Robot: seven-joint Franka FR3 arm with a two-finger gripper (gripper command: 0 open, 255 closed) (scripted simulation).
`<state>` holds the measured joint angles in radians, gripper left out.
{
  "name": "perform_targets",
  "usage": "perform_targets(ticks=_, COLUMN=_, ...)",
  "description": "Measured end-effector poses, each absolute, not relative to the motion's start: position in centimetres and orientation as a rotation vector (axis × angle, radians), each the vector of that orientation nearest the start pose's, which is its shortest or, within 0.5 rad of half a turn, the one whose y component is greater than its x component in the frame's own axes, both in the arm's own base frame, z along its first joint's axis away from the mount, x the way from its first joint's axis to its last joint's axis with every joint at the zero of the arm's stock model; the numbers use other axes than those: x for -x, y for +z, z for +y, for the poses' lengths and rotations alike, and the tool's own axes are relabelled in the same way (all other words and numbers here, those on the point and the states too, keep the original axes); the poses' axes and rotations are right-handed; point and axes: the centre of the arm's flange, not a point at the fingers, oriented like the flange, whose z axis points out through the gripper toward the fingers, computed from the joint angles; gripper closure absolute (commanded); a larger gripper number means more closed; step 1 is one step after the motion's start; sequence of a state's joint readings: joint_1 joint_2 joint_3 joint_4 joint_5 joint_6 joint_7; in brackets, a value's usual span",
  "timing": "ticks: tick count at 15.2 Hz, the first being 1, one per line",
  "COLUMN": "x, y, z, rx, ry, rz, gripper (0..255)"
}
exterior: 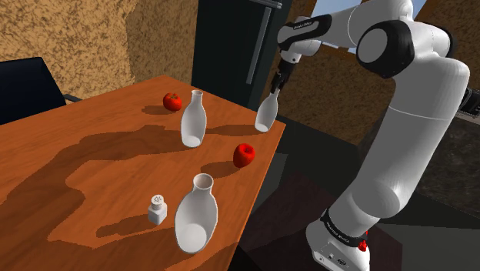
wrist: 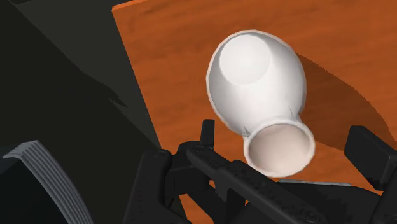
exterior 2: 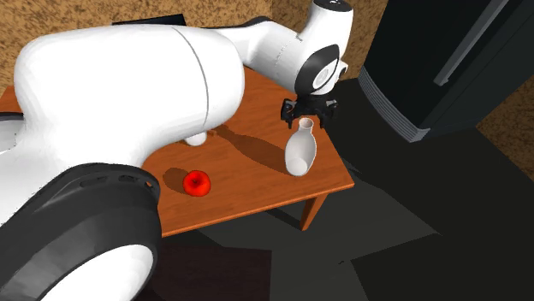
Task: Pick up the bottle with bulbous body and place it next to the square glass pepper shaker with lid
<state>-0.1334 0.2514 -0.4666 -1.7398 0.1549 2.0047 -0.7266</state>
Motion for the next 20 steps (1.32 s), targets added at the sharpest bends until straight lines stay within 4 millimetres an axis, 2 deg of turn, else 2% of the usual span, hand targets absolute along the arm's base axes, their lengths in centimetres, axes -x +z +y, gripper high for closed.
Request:
perform_targets(ticks=5, x=-53.8, y=42.5, z=-33.2, rx=3.141, ry=-0.082, rz=-0.125, gripper=0)
perform_targets(ticks=11, x=-53.8, y=42.3, z=-33.2, rx=3.141, ry=-0.082, rz=-0.125, gripper=0)
perform_targets(ticks=12, x=-53.8, y=42.3, z=-33.2, rx=3.141, ry=-0.082, rz=-0.125, gripper=255)
perform_targets(ticks=20, x=-53.8, y=42.4, z=-33.1, rx=3.14, ry=-0.084, rz=-0.126, gripper=255)
